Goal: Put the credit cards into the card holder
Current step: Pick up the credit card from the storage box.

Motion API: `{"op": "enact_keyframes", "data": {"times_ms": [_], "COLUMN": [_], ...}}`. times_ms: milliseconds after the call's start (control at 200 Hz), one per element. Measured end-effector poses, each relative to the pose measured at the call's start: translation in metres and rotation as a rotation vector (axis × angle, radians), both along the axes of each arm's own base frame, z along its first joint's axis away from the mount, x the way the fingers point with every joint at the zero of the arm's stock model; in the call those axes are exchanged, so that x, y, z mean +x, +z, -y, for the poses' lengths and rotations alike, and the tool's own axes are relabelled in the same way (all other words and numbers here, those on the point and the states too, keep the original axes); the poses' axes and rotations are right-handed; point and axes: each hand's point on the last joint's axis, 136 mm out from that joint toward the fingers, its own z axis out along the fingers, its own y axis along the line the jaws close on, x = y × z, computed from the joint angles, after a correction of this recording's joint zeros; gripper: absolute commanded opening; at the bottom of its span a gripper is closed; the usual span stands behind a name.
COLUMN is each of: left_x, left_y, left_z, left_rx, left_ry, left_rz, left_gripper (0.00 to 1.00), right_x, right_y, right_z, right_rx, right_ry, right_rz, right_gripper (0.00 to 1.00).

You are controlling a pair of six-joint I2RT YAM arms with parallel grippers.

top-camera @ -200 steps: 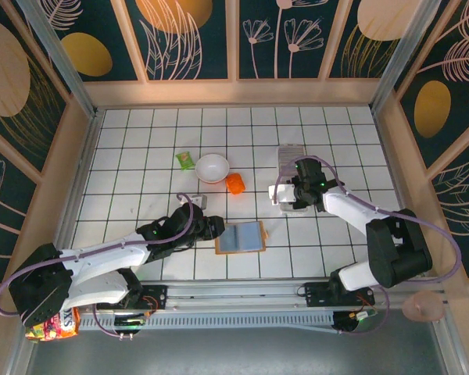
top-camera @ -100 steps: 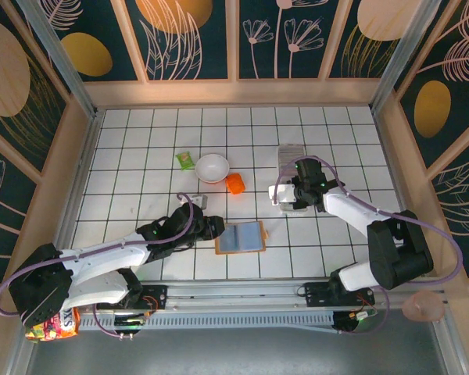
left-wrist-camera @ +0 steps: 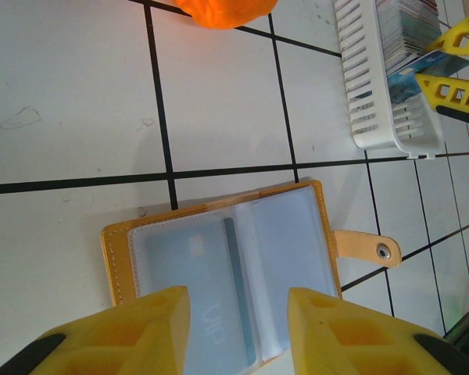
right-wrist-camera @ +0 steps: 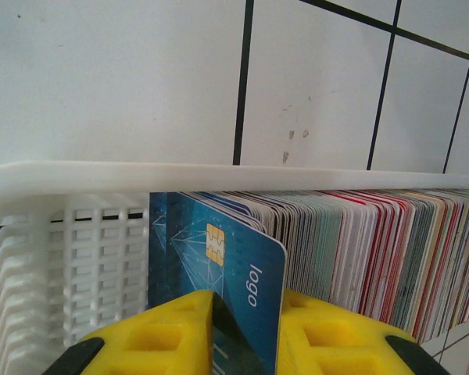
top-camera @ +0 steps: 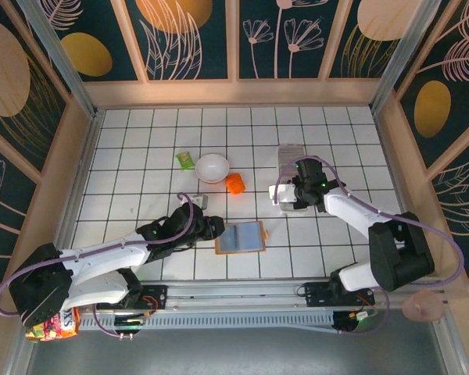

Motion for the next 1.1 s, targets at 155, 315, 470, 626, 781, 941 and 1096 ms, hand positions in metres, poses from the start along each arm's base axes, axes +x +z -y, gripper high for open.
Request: {"op": "enact_keyframes", "data": {"times_ms": [155,315,470,626,781,941,1096], "left_x": [0.0,0.0,-0.002,-0.002,-0.002,-0.002,-0.003], "left_y": [0.001,0.0,-0.004,-0.004,-0.004,-0.003,-0.004], "left_z": [0.0,0.001,-0.001,-0.001,-0.001,-0.001,-0.001], "left_rx": [-0.004,-0.006,-0.004,-0.005,-0.005,-0.006,-0.005], "left_ry": [0.001,0.0,-0.002,-0.001,-0.001,0.0,0.0], "left_rz": [0.001,-0.002,-0.01,-0.01,-0.01,-0.01,-0.011], "left_gripper": [0.31,0.3,0.29,0.26,0.25,0.25,0.25], "right_x": [0.0,0.001,0.001,0.0,-0.002,-0.01,-0.021], "right_y": [0.003,0.008,0.009,0.01,0.012,0.021,0.021], "right_z": [0.001,0.0,0.0,0.001,0.001,-0.001,0.0], "right_rx": [0.001,0.006,0.007,0.008,0.015,0.05,0.068], "right_ry": [-0.003,-0.003,-0.003,-0.003,-0.009,-0.005,-0.01], "right_rz": [0.01,0.024,0.025,0.025,0.024,0.033,0.01], "right_gripper": [0.23,0.23,0.21,0.19,0.16,0.11,0.02]}}
